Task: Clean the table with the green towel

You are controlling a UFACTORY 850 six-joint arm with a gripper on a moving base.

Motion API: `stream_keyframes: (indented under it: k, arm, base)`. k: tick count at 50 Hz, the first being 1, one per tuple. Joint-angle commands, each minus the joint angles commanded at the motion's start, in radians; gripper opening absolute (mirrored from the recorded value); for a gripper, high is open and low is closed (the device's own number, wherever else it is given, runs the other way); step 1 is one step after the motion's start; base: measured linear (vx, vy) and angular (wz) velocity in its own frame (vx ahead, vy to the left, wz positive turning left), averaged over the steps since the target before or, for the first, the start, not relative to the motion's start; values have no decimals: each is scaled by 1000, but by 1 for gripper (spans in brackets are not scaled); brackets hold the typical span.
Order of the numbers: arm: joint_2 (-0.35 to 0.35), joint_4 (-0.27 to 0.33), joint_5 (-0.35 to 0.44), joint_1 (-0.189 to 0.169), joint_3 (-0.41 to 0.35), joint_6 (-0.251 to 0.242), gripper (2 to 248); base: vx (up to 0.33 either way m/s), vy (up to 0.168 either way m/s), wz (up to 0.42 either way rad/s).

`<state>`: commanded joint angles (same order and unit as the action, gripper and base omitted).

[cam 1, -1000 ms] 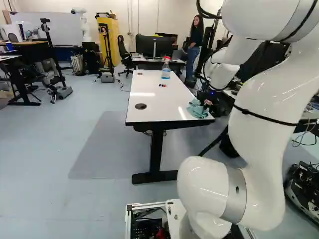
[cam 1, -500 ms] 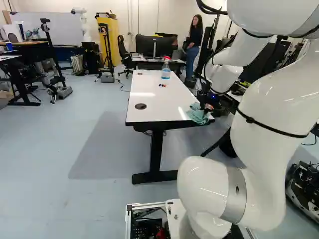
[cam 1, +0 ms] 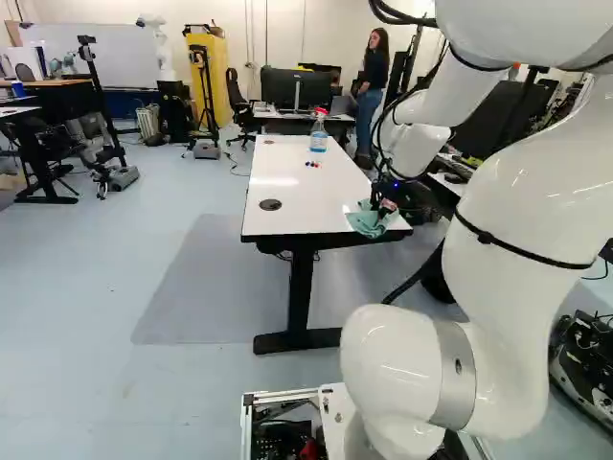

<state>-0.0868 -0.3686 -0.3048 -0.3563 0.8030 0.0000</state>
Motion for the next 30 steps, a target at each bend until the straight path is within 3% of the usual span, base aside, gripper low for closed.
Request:
stream_keyframes:
  k: [30]
  arm:
    - [-109,0,0,58,123,0,30]
  base:
    - [0,0,0]
